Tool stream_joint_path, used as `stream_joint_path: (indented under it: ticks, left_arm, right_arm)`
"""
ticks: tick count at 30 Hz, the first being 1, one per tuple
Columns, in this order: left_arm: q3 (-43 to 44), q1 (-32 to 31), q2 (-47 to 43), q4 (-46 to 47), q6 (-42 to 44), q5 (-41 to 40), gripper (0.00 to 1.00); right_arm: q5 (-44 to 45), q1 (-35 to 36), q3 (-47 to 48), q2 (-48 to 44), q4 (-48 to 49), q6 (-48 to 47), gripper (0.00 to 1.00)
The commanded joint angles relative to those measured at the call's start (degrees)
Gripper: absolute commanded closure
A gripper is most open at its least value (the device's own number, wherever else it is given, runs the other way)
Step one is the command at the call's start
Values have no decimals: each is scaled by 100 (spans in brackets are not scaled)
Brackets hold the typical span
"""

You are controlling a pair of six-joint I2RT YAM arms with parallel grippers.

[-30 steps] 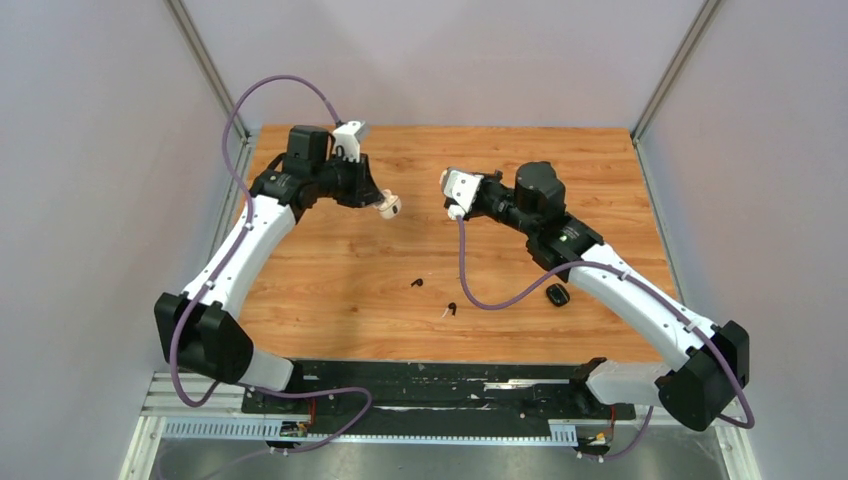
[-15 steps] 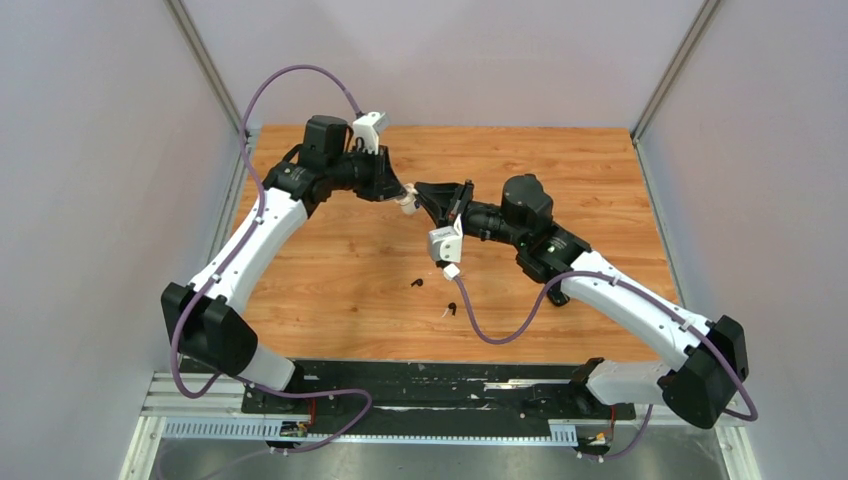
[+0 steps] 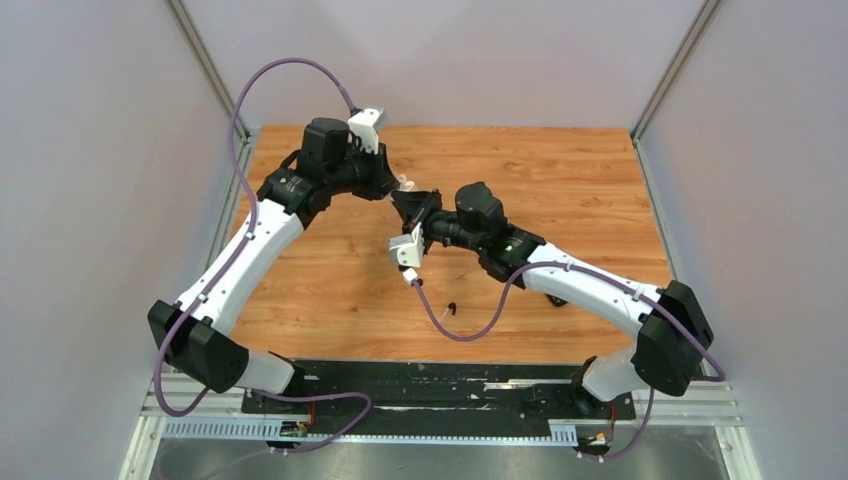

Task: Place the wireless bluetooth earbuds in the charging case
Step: Place the earbud in the charging case.

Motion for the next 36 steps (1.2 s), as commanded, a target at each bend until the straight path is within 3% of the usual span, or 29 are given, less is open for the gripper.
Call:
stream_joint_path:
  ticks: [1, 9, 36]
  left_arm:
    - [150, -121, -229, 136, 139, -595, 100]
    - [52, -224, -286, 107, 406, -983, 100]
    - [-45, -244, -527, 356, 466, -494, 100]
  right_arm:
    - [611, 50, 338, 94, 522, -93, 100]
    - [961, 58, 358, 46, 863, 116, 100]
    - [902, 53, 200, 75, 602, 79, 100]
